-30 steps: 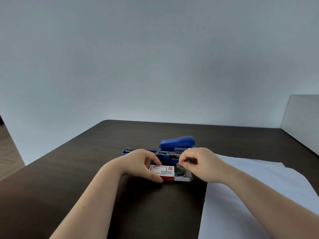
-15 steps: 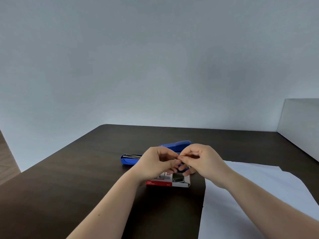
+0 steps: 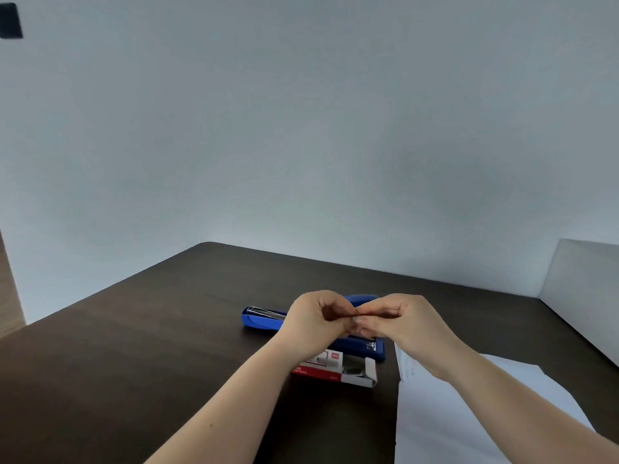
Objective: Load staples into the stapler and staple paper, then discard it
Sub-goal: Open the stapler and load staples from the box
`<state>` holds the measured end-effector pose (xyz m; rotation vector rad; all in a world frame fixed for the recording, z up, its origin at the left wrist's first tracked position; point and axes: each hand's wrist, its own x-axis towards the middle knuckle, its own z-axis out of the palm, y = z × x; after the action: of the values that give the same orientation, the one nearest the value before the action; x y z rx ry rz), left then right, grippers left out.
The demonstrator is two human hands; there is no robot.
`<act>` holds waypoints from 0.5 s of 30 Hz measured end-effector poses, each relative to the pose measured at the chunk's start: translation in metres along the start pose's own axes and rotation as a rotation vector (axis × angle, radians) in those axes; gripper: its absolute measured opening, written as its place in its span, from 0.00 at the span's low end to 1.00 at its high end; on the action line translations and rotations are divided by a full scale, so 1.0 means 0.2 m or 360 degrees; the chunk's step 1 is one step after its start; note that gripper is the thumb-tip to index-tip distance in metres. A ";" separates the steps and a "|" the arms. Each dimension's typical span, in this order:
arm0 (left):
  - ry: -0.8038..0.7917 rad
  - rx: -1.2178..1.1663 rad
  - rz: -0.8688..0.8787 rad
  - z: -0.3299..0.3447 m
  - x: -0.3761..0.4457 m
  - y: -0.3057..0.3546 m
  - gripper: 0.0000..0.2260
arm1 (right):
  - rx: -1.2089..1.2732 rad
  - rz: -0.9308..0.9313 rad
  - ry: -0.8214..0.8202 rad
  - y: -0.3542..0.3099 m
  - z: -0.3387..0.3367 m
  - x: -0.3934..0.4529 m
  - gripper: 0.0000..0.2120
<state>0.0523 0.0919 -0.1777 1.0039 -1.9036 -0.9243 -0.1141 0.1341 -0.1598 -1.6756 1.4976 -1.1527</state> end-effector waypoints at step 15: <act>0.0472 0.0176 -0.0136 -0.12 0.07 -0.16 0.10 | -0.0584 -0.0019 -0.0036 0.12 0.00 0.11 0.07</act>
<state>0.0781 0.0600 -0.1904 1.2239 -1.6868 -0.6796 -0.1256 0.1090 -0.1752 -1.9290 1.7675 -0.8991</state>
